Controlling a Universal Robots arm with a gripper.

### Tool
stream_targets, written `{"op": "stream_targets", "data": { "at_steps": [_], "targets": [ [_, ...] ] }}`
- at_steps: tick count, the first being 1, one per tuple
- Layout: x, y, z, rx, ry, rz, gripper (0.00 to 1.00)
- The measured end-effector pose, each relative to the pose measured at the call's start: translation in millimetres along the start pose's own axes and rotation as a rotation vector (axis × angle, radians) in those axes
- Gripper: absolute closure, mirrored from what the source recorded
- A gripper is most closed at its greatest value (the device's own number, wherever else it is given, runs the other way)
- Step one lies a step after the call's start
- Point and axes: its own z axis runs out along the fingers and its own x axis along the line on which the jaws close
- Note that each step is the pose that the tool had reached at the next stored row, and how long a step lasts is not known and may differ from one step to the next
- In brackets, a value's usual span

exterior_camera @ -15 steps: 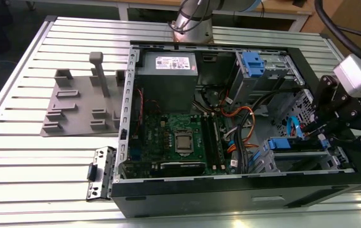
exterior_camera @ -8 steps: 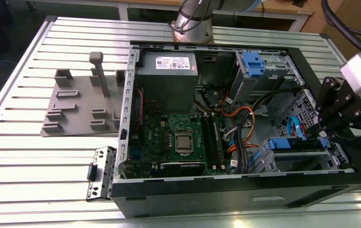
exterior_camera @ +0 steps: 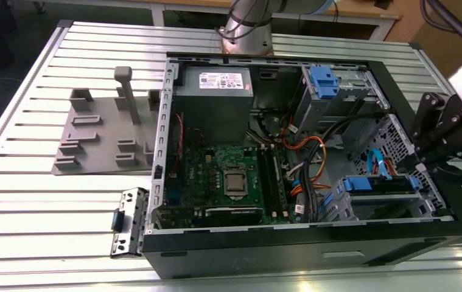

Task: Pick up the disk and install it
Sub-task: 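Insert the second disk wire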

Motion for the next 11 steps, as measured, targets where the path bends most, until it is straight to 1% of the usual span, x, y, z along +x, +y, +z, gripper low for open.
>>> {"op": "stream_targets", "data": {
  "at_steps": [5,6,7,11],
  "targets": [
    [-2.6,2.7,-22.6,0.0000,0.0002,0.000,0.90],
    [-3.0,3.2,-26.3,0.0000,0.0001,0.000,0.90],
    [-3.2,3.4,-27.9,-0.0001,0.0002,0.000,0.90],
    [-3.2,3.4,-28.2,0.0000,-0.0001,0.000,0.90]
  ]
}}
